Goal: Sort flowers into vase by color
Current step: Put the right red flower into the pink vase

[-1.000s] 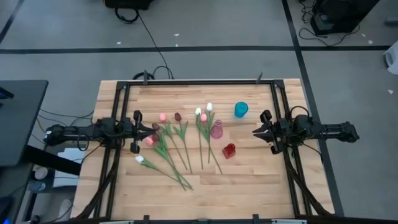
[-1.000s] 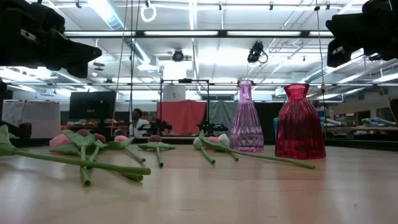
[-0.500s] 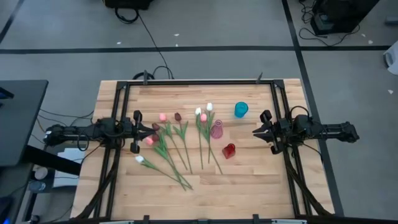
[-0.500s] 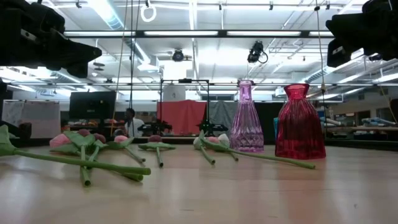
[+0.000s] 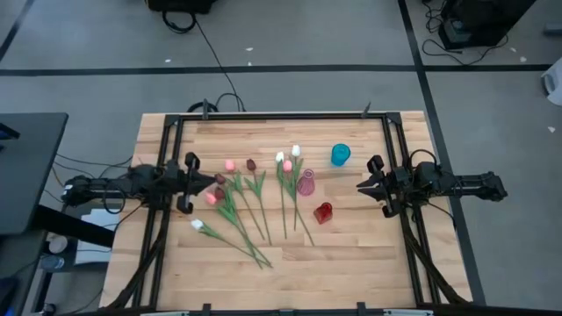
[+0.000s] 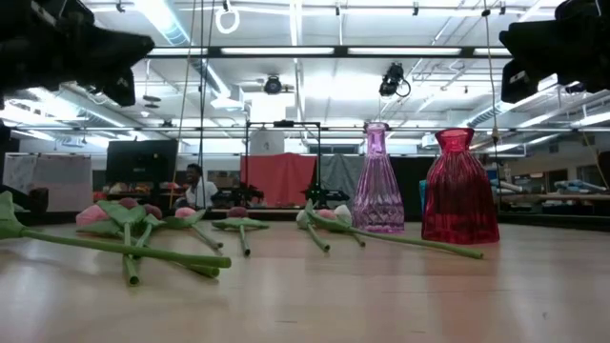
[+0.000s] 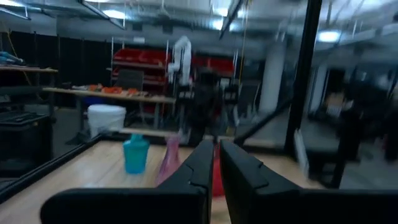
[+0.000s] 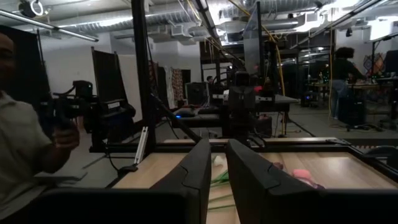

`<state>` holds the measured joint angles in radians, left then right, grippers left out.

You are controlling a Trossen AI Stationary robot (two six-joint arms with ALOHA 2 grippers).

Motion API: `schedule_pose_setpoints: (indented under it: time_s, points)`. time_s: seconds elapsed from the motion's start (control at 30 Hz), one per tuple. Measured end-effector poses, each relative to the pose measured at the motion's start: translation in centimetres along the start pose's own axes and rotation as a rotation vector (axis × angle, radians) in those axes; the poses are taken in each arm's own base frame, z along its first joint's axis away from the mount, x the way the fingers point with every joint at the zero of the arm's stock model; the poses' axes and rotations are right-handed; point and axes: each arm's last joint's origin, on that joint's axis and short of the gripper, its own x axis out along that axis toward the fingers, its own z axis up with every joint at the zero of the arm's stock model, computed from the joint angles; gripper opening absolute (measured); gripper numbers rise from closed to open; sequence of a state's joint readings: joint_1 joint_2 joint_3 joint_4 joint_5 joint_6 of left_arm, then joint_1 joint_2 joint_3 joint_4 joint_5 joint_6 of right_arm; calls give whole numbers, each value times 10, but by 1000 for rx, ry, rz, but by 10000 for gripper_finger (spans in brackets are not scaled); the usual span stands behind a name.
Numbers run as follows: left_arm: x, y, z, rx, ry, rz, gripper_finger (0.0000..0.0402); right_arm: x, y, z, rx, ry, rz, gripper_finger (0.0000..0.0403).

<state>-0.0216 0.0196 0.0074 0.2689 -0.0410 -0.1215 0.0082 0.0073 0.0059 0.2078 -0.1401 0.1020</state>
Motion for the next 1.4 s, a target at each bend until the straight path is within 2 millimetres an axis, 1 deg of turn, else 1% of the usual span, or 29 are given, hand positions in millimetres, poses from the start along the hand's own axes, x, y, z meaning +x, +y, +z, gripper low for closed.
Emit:
schedule_pose_setpoints:
  time_s: [0.1,0.2,0.3,0.43,0.53,0.63,0.73,0.83,0.9,1.03,1.2,1.3,1.4]
  points:
    - [0,-1,6,-22,-57,-8,35,0,-1,1,-1,-12,-25,66]
    - [0,-1,10,-16,-99,-12,35,0,-1,6,-18,-60,-52,66]
    - [-1,-1,11,-18,-113,-13,35,-1,-1,13,-114,-133,-70,66]
    - [-1,-1,13,-20,-133,1,35,-3,1,24,-193,-246,-65,66]
    - [-1,-1,13,-24,-137,8,35,-5,0,31,-231,-325,-121,66]
    - [-1,-1,13,-27,-140,7,35,-9,-2,39,-284,-403,-236,66]
    - [-1,-2,13,-27,-137,-24,35,-11,-4,43,-271,-442,-317,66]
    - [-2,-4,17,-11,-169,-97,35,-9,-6,41,-206,-429,-365,66]
    - [-2,-5,20,11,-202,-118,35,-5,-6,45,-189,-396,-363,66]
    - [-3,-4,23,37,-236,-83,35,12,-7,68,-176,-279,-350,66]
    - [0,0,22,23,-232,57,38,51,-10,92,-94,-58,-342,66]
    - [4,1,18,20,-190,105,51,77,-14,95,-58,91,-349,66]
    - [10,1,18,0,-143,111,76,101,-17,92,-60,201,-311,66]
